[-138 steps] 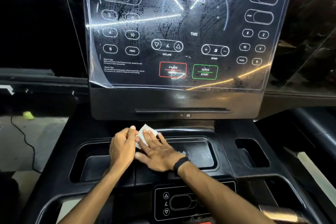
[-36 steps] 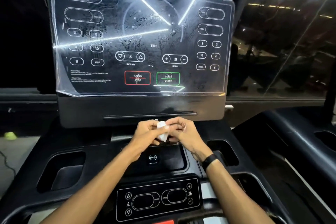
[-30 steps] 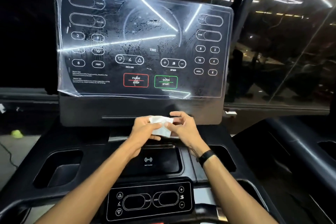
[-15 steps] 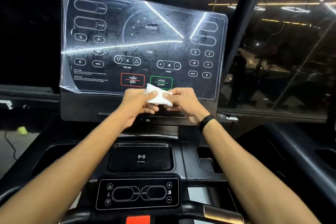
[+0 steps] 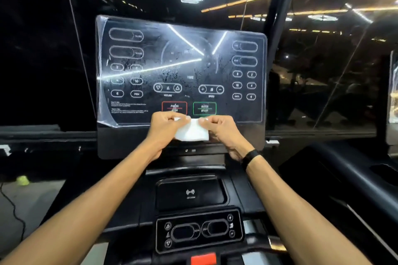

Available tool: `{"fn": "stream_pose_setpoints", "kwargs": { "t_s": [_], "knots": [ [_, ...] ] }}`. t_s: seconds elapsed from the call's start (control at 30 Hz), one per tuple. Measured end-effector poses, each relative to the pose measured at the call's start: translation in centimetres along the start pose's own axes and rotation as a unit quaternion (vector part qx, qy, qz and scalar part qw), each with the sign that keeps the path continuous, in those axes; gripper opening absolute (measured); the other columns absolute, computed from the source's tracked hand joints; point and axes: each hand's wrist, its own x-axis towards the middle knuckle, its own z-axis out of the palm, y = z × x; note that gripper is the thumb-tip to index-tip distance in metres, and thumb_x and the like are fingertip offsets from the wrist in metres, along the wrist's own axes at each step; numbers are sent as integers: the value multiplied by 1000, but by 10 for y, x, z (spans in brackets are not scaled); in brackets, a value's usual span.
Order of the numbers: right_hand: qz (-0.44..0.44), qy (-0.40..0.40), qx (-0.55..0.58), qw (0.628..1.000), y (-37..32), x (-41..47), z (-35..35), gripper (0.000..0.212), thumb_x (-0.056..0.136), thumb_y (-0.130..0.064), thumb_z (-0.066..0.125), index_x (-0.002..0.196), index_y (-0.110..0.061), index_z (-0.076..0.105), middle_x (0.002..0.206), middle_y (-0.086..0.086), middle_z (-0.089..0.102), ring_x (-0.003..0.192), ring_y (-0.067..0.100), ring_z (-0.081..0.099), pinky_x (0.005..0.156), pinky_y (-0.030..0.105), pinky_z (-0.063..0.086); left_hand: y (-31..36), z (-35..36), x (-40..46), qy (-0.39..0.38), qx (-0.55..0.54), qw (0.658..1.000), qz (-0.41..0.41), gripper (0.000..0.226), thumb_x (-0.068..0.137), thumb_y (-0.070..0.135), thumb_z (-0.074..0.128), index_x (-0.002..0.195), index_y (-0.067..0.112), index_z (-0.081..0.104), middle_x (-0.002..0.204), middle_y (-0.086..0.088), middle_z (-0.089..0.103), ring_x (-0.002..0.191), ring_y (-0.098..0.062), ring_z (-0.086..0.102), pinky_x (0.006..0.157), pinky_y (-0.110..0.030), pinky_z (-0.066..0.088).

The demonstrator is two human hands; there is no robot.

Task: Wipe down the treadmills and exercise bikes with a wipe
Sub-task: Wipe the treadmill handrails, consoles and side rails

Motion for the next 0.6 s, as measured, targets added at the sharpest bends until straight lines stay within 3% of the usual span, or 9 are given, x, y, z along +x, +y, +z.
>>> {"fn": "stream_pose_setpoints", "kwargs": {
  "t_s": [0.07,0.17,0.27,0.37,0.43,0.6],
  "knots": [
    [0,17,2,1000,9,-18,7,34,96,-19,68,65,-5,63,60,-5,56,55,3,46,57,18,36,-7,-4,-10,-21,8,1000,-1,3,85,10,75,84,11,76,81,-5,73,73,-11,65,67,-23,51],
    [17,57,-8,998,24,-53,3,34,96,-18,67,65,-7,62,62,-5,57,58,4,48,60,20,40,-23,3,-24,-73,22,997,-13,9,84,8,76,78,16,77,76,-1,72,69,-8,64,60,-16,50],
    [41,102,-34,993,37,-91,-17,34,94,-19,70,62,-8,63,67,3,57,69,13,51,67,31,43,-37,28,-44,-130,15,991,-25,17,82,7,77,72,20,75,73,-1,71,66,-8,60,57,-15,47],
    [60,151,-85,983,35,-132,-50,43,94,-16,69,54,-17,54,56,-9,47,57,4,41,56,21,34,-37,66,-71,-190,-5,981,-38,17,82,6,77,72,19,75,77,-4,72,71,-12,63,67,-25,50],
    [66,193,-90,975,30,-161,-72,39,95,-12,68,59,-12,54,51,-15,47,50,-3,40,51,14,34,-31,93,-87,-233,-17,972,-39,14,83,6,77,74,17,75,78,-5,72,74,-14,64,70,-30,51],
    [70,303,-108,944,7,-251,-130,29,94,-11,69,68,-1,61,64,4,51,59,6,46,56,18,39,-2,169,-137,-330,-41,943,-5,24,80,8,80,65,26,75,70,2,73,71,-14,66,66,-31,53]
  ]
}}
